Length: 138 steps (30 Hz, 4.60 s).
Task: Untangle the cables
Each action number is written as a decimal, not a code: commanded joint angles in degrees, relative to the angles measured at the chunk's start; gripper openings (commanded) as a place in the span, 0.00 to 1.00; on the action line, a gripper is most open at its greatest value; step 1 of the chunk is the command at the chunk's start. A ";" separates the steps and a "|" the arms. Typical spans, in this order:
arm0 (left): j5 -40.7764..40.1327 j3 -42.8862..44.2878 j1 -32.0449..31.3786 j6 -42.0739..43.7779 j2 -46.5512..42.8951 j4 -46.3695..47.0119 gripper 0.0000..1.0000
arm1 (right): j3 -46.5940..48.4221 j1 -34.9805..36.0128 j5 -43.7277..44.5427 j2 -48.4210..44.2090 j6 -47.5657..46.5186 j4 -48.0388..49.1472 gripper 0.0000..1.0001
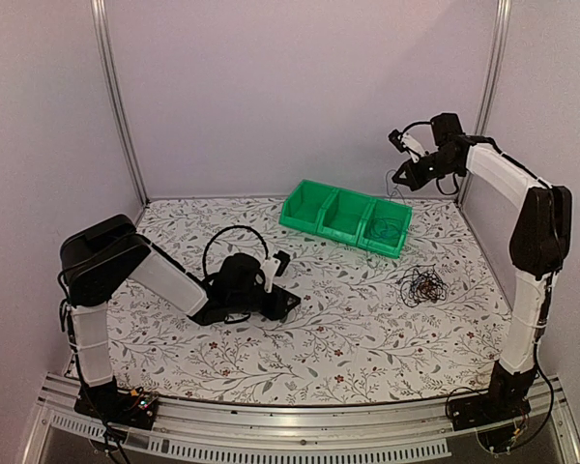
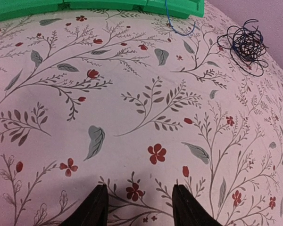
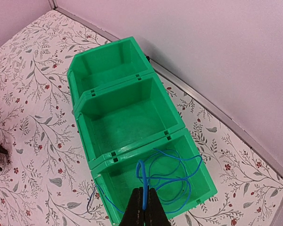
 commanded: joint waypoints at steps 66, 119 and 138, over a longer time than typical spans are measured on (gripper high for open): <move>0.48 4.52 -1.12 -0.49 3.73 -5.05 0.46 | -2.27 0.11 3.03 -7.71 -0.32 4.25 0.00; 0.02 7.25 -1.72 -2.43 5.68 -9.49 0.45 | -2.75 7.17 9.85 5.04 -11.64 4.01 0.00; -0.34 7.32 -1.70 -0.94 5.35 -11.28 0.45 | -6.09 6.23 11.27 8.81 -10.92 5.74 0.00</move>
